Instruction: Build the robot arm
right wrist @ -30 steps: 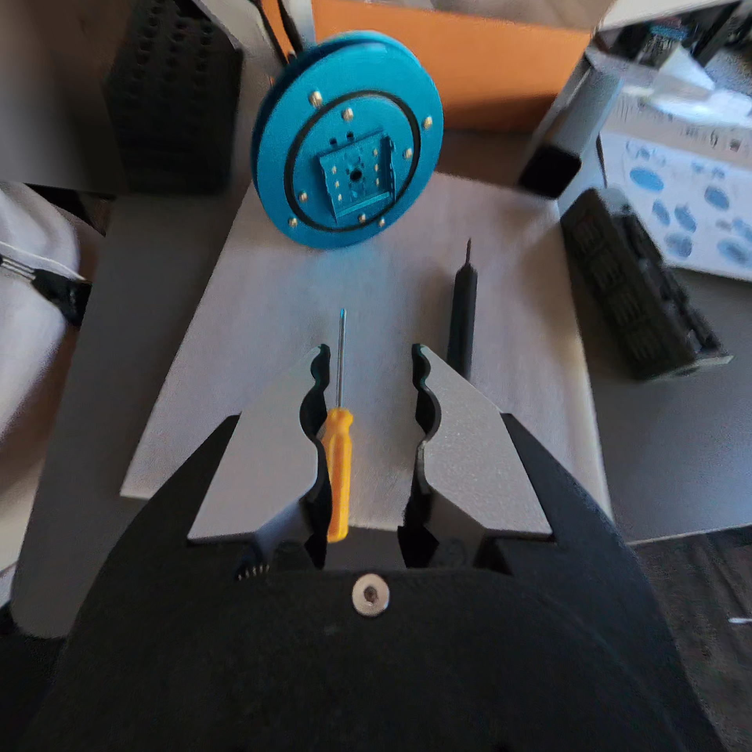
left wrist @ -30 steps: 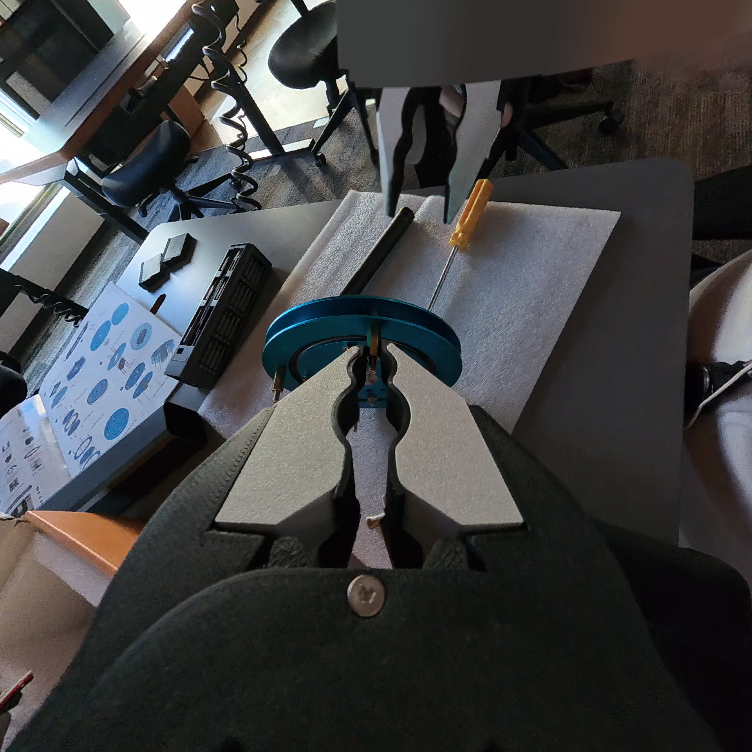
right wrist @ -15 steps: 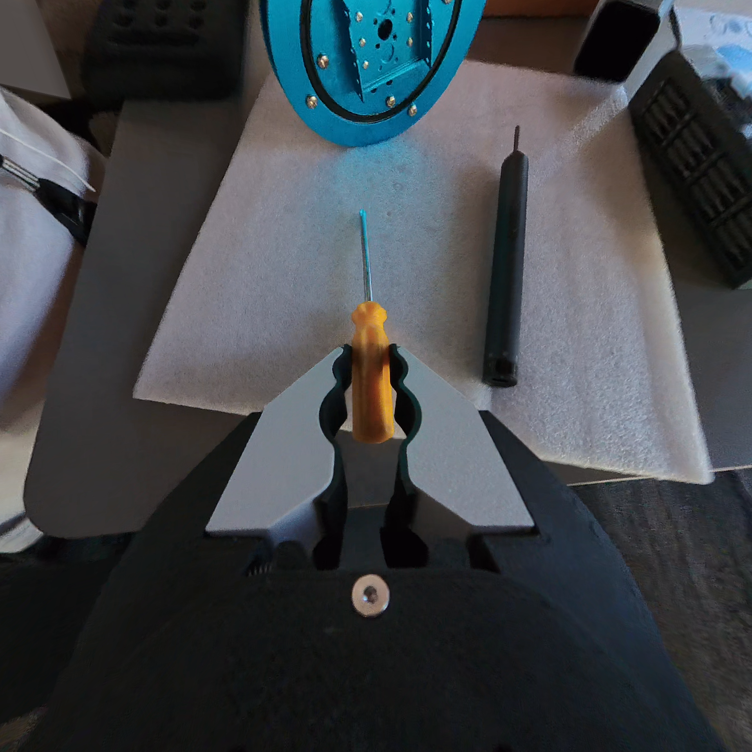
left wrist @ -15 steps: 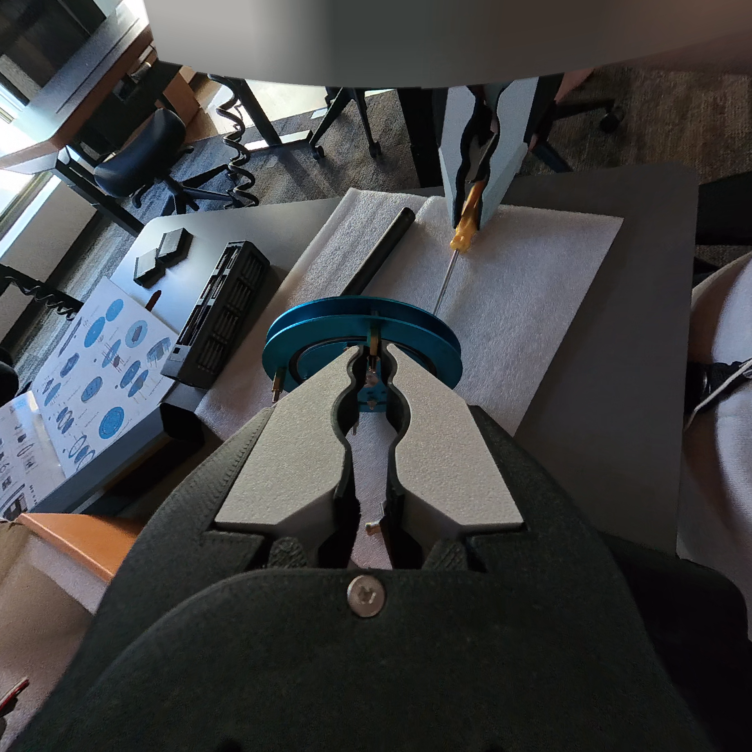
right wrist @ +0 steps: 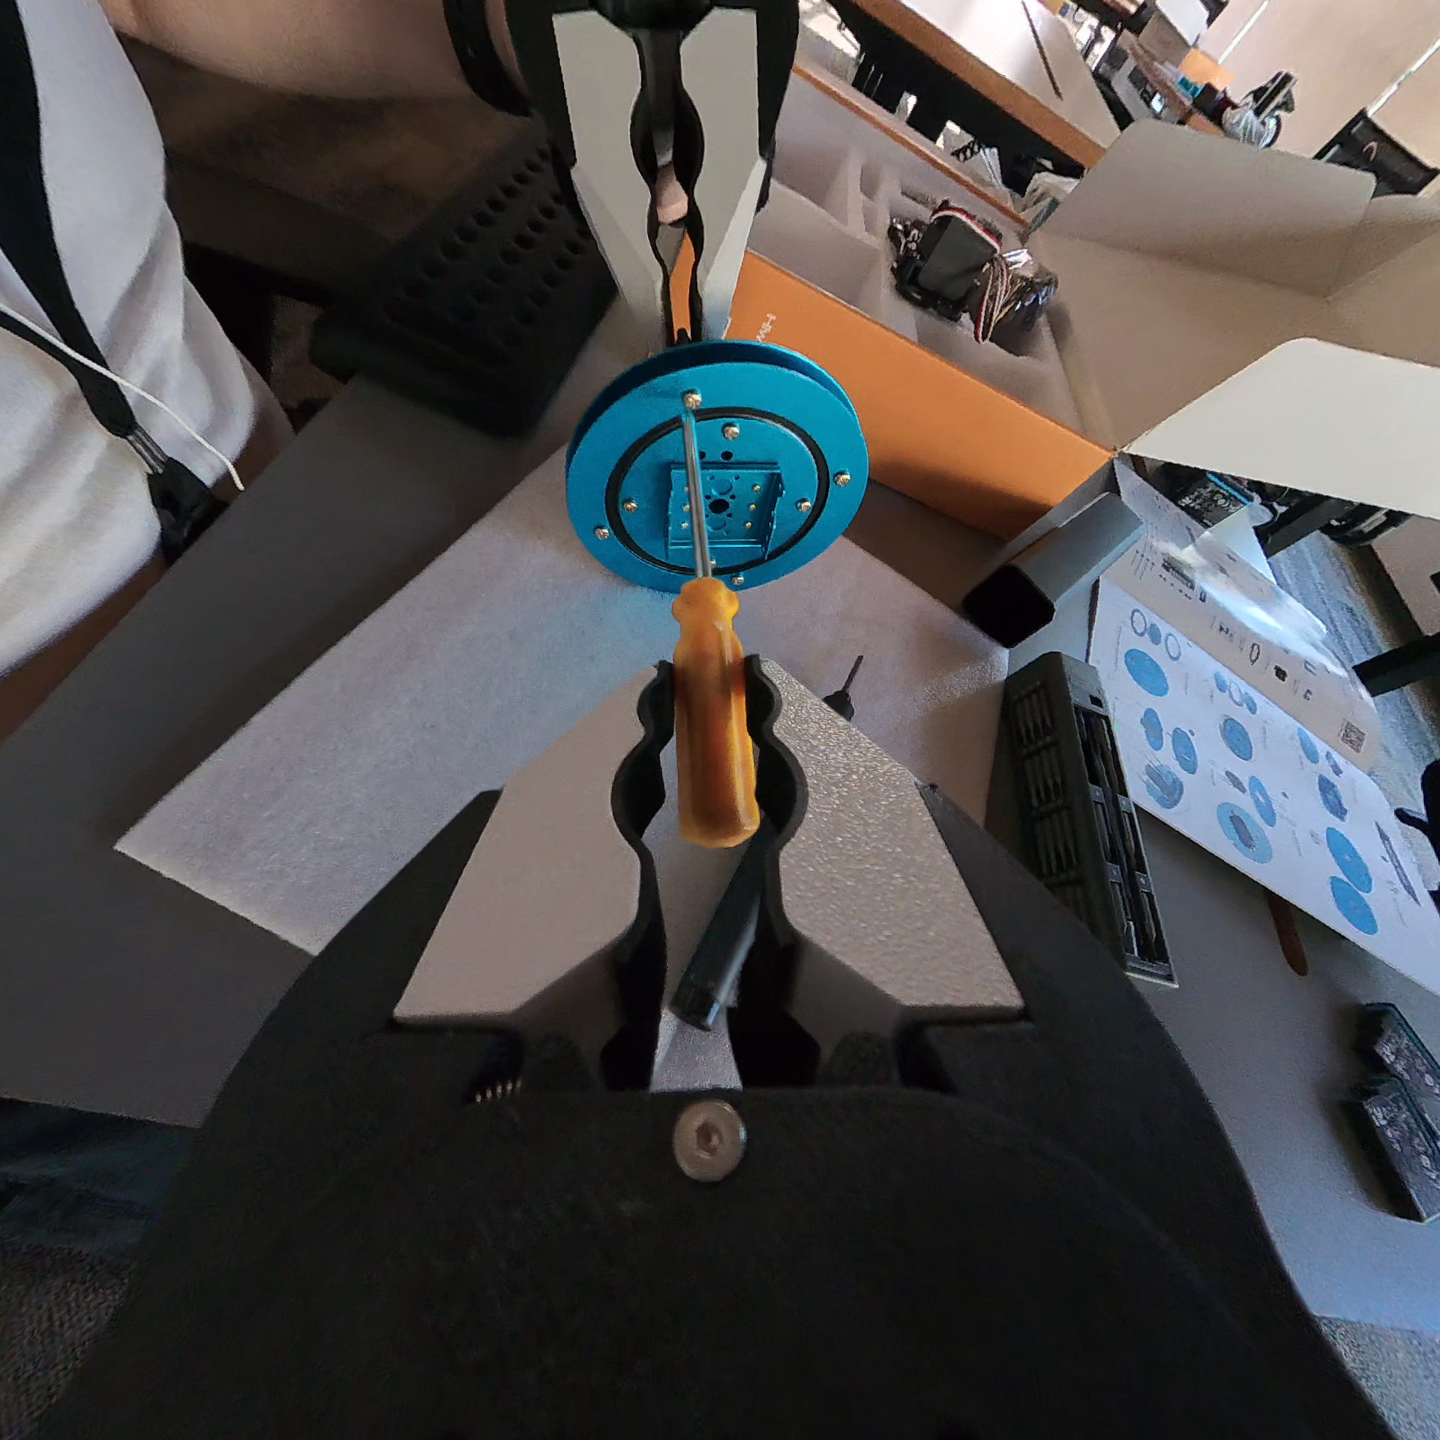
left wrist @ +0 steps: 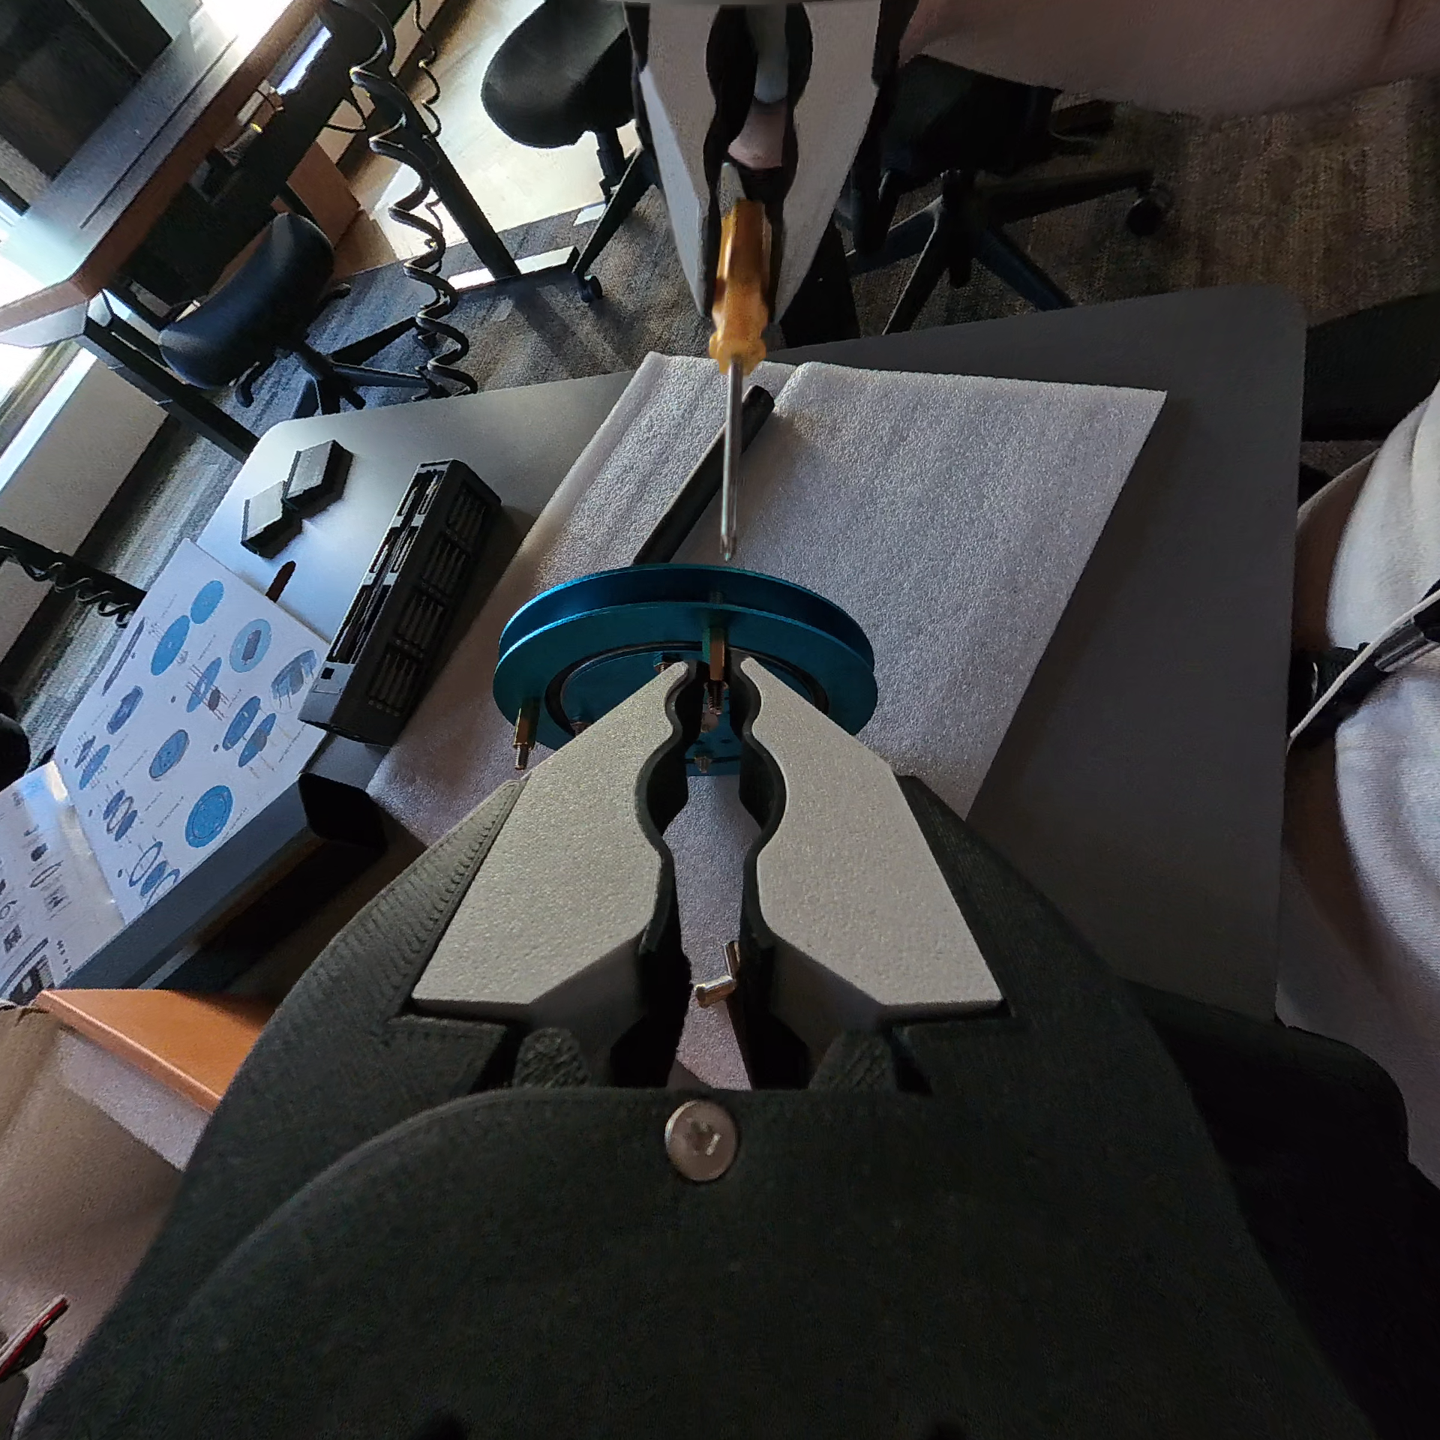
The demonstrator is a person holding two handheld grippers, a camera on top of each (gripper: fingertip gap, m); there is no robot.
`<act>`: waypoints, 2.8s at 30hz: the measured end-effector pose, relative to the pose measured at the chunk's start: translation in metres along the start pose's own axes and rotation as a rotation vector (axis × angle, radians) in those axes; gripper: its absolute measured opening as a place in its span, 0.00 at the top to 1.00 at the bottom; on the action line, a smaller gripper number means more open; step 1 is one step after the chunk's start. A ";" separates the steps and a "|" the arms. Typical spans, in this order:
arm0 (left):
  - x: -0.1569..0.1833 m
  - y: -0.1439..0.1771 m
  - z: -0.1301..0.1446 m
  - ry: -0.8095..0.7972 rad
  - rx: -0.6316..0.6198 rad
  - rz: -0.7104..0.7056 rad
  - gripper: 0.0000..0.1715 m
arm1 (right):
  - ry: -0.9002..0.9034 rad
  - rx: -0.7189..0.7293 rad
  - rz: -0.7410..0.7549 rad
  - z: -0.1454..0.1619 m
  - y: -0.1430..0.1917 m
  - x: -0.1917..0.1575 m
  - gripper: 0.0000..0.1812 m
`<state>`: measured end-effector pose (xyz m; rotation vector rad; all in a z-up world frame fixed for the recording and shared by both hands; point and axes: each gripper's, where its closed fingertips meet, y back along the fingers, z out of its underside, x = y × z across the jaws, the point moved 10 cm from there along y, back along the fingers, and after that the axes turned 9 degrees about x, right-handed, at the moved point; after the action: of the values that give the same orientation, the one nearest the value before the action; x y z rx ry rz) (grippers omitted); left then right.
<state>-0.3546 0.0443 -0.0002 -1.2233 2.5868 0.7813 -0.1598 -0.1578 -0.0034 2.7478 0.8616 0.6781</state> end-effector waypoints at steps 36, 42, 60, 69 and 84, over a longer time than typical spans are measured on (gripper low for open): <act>-0.001 0.001 0.001 0.032 0.012 0.023 0.97 | 0.667 -0.063 0.224 -0.008 -0.009 -0.029 0.91; 0.002 0.001 0.001 0.006 0.011 0.027 0.97 | 0.434 -0.084 0.207 -0.005 -0.012 -0.026 0.91; 0.005 0.001 -0.002 -0.113 -0.044 -0.013 0.97 | -0.092 -0.037 -0.018 -0.018 -0.005 0.002 0.92; 0.007 -0.001 -0.004 -0.159 -0.055 -0.026 0.98 | -0.765 0.002 -0.138 -0.001 -0.006 0.021 0.95; 0.007 -0.001 -0.003 -0.175 -0.050 -0.050 0.97 | -0.403 -0.022 -0.053 0.029 -0.015 -0.004 0.81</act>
<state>-0.3580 0.0376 -0.0009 -1.1718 2.4024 0.9044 -0.1569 -0.1487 -0.0347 2.6878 0.8202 0.1113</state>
